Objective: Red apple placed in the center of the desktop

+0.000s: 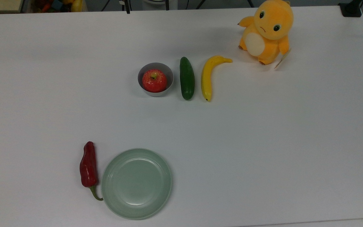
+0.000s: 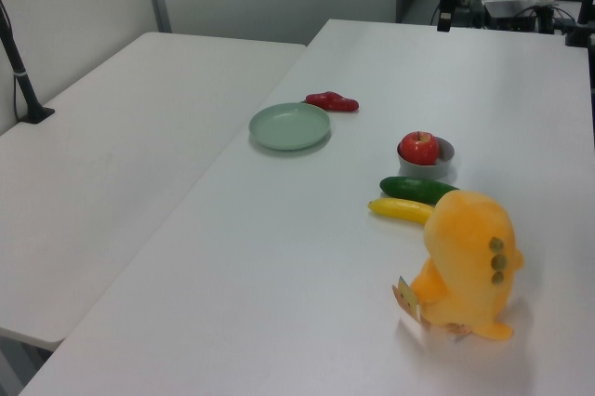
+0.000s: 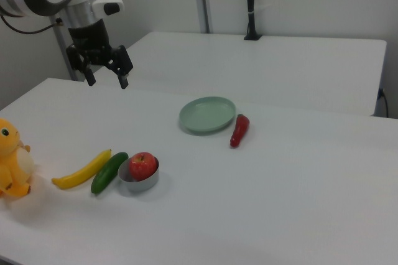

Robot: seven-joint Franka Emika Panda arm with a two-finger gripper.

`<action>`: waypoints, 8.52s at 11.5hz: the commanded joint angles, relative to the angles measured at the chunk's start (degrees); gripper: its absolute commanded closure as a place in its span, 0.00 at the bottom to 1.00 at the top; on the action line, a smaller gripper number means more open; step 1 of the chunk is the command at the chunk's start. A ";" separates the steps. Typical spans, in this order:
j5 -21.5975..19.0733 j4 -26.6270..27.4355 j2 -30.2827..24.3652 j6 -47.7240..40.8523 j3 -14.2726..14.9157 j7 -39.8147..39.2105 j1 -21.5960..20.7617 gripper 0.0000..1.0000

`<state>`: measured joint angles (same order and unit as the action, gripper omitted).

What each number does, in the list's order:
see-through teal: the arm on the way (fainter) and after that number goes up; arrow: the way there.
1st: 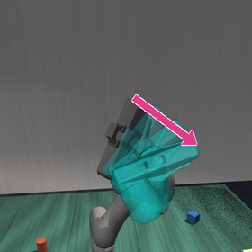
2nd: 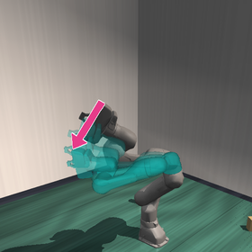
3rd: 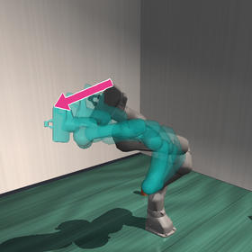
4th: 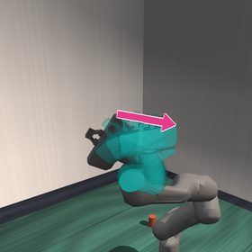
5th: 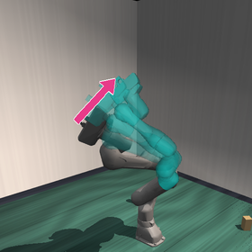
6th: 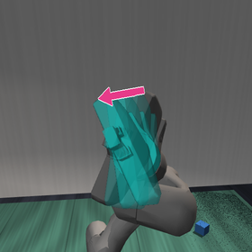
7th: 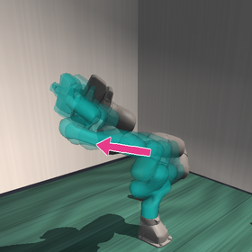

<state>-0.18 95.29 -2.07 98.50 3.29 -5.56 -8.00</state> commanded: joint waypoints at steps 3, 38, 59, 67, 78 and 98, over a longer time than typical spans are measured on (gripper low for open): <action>-1.05 1.21 -1.00 -0.06 1.19 -0.77 -0.70 0.00; 0.80 21.60 12.97 30.00 0.66 -15.71 0.09 0.73; -5.88 -2.82 5.06 -3.57 4.25 -13.86 3.61 0.84; -6.67 -5.56 16.82 6.86 13.41 -19.31 5.19 0.84; -12.39 3.31 26.24 25.24 9.81 -16.24 3.35 0.81; -7.99 -2.04 -4.33 -9.10 8.15 11.43 4.13 0.00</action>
<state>-8.87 92.38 -3.50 93.48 12.72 0.89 -3.49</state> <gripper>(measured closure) 0.000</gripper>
